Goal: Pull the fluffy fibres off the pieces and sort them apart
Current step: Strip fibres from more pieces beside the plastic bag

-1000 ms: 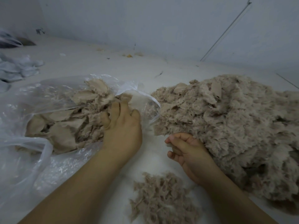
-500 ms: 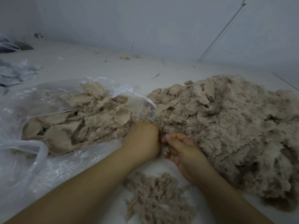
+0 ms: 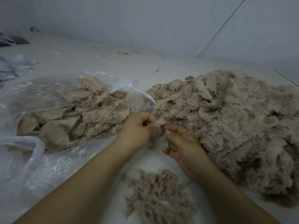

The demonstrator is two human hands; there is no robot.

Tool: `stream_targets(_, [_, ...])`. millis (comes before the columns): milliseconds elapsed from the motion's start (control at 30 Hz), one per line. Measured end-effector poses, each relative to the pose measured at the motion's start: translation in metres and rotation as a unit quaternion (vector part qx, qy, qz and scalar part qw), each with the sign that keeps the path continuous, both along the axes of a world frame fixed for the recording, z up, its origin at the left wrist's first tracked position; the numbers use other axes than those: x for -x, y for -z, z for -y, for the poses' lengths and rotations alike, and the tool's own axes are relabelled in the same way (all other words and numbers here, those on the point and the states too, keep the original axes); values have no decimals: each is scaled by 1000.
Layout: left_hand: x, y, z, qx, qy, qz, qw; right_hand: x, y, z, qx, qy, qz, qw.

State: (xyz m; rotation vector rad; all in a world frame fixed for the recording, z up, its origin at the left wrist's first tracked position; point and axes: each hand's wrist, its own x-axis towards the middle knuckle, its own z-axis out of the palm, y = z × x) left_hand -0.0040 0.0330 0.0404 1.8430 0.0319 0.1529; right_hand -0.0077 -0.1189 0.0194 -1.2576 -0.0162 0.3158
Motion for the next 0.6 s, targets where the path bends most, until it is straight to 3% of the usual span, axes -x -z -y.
stream_targets(67, [6,-6,-5,41,43,-8,998,0,0,-1,-4,2,-3,1000])
stream_targets(300, [14,-8,-17,22,200,-54,978,-3,2,-2,-53,16,-33,998])
stream_targets(467, [15,-11,-17,170,249,-77,950,-4,2,0,-40,-4,-22,999])
stream_targets(600, [15,-8,-14,190,265,-107,939,-1,0,0,-51,-15,-12,999])
